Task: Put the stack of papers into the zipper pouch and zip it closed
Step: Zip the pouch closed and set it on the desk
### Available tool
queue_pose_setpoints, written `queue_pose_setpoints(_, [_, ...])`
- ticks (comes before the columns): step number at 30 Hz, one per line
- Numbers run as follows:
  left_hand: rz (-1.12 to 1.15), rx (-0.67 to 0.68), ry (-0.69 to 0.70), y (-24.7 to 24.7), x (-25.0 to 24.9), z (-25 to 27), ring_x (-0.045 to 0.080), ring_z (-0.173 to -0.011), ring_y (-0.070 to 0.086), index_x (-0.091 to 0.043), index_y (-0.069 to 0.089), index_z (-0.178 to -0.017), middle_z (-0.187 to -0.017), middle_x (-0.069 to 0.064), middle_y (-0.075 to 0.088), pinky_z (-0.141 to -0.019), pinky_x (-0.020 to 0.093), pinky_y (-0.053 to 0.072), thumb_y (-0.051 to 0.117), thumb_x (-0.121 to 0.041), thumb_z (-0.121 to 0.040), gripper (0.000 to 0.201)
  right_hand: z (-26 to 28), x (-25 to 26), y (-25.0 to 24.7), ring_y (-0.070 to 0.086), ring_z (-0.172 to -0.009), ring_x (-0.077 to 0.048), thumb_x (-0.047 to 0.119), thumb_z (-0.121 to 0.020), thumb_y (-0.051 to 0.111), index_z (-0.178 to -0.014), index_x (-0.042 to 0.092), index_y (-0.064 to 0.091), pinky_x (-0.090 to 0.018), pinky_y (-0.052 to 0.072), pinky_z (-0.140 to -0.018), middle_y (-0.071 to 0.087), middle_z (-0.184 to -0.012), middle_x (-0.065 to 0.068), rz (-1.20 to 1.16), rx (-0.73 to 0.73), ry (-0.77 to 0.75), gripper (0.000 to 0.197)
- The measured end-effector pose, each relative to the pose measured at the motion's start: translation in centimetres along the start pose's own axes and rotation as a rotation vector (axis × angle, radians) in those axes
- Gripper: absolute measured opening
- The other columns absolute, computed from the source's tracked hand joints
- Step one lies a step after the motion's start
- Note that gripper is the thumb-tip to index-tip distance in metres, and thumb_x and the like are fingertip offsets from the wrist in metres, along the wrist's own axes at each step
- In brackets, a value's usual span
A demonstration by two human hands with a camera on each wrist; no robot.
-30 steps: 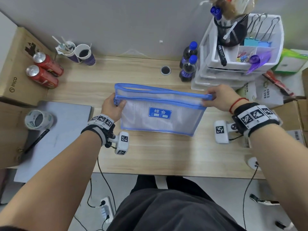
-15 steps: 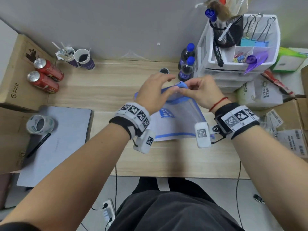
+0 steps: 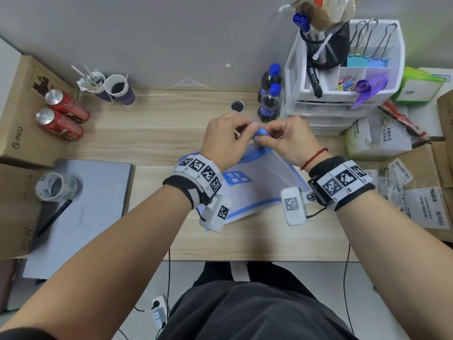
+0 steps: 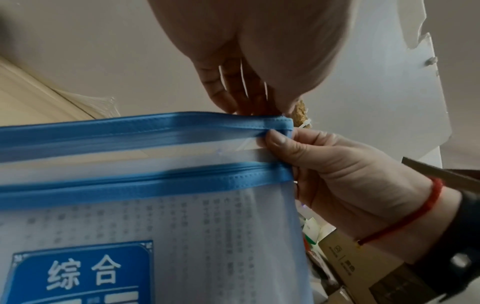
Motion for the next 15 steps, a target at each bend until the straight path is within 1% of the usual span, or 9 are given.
queue_pose_setpoints(1, [0.007, -0.03, -0.044, -0.1, 0.1, 0.0, 0.013, -0.064, 0.056, -0.014, 0.076, -0.08, -0.076, 0.003, 0.069, -0.068, 0.027, 0.049, 0.063, -0.029, -0.089, 0.022, 0.0, 0.1, 0.0, 0.05, -0.06, -0.006, 0.023, -0.081, 0.073, -0.081, 0.016, 0.076, -0.03, 0.043, -0.058, 0.07, -0.069, -0.013, 0.008, -0.012, -0.006, 0.007])
queue_pose_setpoints(3, [0.043, -0.073, -0.148, -0.3, 0.5, -0.1, 0.015, -0.062, 0.056, -0.011, 0.073, -0.073, -0.071, 0.002, 0.068, -0.068, 0.029, 0.049, 0.064, -0.029, -0.086, 0.024, 0.0, 0.3, 0.1, 0.049, -0.061, -0.01, 0.026, -0.081, 0.073, -0.084, 0.015, 0.078, -0.034, 0.045, -0.058, 0.071, -0.072, -0.018, 0.041, -0.038, -0.013, 0.012])
queue_pose_setpoints(5, [0.089, -0.075, -0.244, -0.2, 1.0, -0.2, 0.013, -0.058, 0.054, -0.009, 0.072, -0.071, -0.063, -0.001, 0.064, -0.065, 0.028, 0.047, 0.065, -0.029, -0.084, 0.024, 0.0, 0.6, 0.1, 0.052, -0.061, -0.013, 0.026, -0.082, 0.071, -0.087, 0.014, 0.079, -0.033, 0.046, -0.059, 0.073, -0.072, -0.016, 0.083, -0.058, -0.022, 0.015])
queue_pose_setpoints(6, [0.106, -0.074, -0.288, -0.2, 1.3, -0.2, 0.013, -0.057, 0.052, -0.009, 0.072, -0.07, -0.06, -0.002, 0.063, -0.065, 0.027, 0.047, 0.065, -0.028, -0.083, 0.024, 0.1, 0.7, 0.2, 0.057, -0.061, -0.018, 0.027, -0.083, 0.071, -0.088, 0.014, 0.079, -0.033, 0.048, -0.061, 0.073, -0.073, -0.015, 0.094, -0.067, -0.026, 0.016])
queue_pose_setpoints(8, [0.108, -0.082, -0.355, -0.3, 2.2, 0.0, 0.014, -0.057, 0.051, -0.007, 0.07, -0.069, -0.059, 0.005, 0.064, -0.065, 0.028, 0.046, 0.063, -0.028, -0.082, 0.025, 0.1, 0.7, 0.1, 0.064, -0.067, -0.029, 0.029, -0.083, 0.07, -0.087, 0.013, 0.078, -0.036, 0.052, -0.064, 0.074, -0.074, -0.015, 0.096, -0.096, -0.027, 0.018])
queue_pose_setpoints(9, [0.088, -0.083, -0.379, -0.5, 2.7, 0.1, 0.015, -0.059, 0.052, -0.007, 0.069, -0.068, -0.06, 0.006, 0.064, -0.066, 0.028, 0.046, 0.063, -0.028, -0.082, 0.026, 0.1, 0.6, -0.2, 0.063, -0.066, -0.03, 0.03, -0.082, 0.07, -0.085, 0.012, 0.078, -0.036, 0.052, -0.064, 0.073, -0.073, -0.015, 0.081, -0.117, -0.02, 0.019])
queue_pose_setpoints(11, [0.012, -0.072, -0.435, -1.3, 4.6, 0.5, 0.017, -0.065, 0.053, -0.008, 0.069, -0.07, -0.063, 0.002, 0.062, -0.068, 0.027, 0.043, 0.062, -0.028, -0.083, 0.025, -0.1, -0.2, -1.4, 0.054, -0.059, -0.02, 0.027, -0.083, 0.071, -0.08, 0.011, 0.075, -0.031, 0.047, -0.063, 0.069, -0.068, -0.013, -0.009, -0.183, 0.009, 0.017])
queue_pose_setpoints(13, [-0.071, -0.083, -0.504, -3.0, 7.6, 1.2, 0.021, -0.07, 0.057, -0.011, 0.07, -0.073, -0.069, 0.003, 0.065, -0.073, 0.029, 0.045, 0.061, -0.027, -0.084, 0.021, -0.1, -2.0, -3.5, 0.052, -0.061, -0.008, 0.02, -0.084, 0.069, -0.08, 0.012, 0.071, -0.025, 0.046, -0.065, 0.064, -0.064, 0.0, -0.136, -0.268, 0.052, 0.009])
queue_pose_setpoints(15, [-0.152, -0.144, -0.544, -5.3, 10.6, 1.9, 0.029, -0.082, 0.063, -0.011, 0.071, -0.077, -0.082, 0.011, 0.07, -0.08, 0.031, 0.047, 0.061, -0.029, -0.082, 0.021, 0.2, -4.5, -5.7, 0.057, -0.06, 0.004, 0.016, -0.086, 0.066, -0.083, 0.012, 0.067, -0.018, 0.048, -0.068, 0.067, -0.059, 0.014, -0.206, -0.351, 0.11, 0.005])
Point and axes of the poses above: each hand's wrist, its own z-axis away from the middle knuckle, its own y-axis out of the palm, x = y × z, the point moved 6 cm from there along -z, towards the middle knuckle
